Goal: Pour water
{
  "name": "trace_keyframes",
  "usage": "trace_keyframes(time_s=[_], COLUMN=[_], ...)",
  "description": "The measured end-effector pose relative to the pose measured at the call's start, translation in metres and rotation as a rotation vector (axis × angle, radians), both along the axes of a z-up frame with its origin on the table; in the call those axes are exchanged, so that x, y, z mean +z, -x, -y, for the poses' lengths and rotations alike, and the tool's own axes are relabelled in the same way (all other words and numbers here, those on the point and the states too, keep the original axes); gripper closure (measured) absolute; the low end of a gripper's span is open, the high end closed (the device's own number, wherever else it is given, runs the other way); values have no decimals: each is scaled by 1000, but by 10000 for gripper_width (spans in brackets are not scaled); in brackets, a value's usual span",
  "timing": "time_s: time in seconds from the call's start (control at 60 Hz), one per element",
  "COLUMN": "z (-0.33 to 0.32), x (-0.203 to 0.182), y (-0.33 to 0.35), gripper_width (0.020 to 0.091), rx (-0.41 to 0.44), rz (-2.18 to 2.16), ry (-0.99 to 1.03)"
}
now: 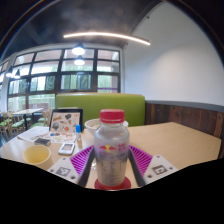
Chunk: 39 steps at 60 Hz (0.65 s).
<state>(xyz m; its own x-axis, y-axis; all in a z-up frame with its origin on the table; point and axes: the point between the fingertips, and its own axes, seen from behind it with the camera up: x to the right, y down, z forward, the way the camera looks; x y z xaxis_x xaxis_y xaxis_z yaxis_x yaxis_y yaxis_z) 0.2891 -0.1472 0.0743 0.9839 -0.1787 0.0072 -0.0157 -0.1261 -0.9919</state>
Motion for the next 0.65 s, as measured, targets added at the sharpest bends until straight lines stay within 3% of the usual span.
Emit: trace_keyframes(time_s=[0.05, 0.133, 0.383, 0.65], z=[6, 32, 137, 211], x=[-4, 6, 51, 65], y=[1, 10, 37, 91], gripper_width=[245, 297, 287, 282], rx=[0, -7, -87, -53], rz=[-32, -59, -64, -100], ry=[15, 0, -21, -42])
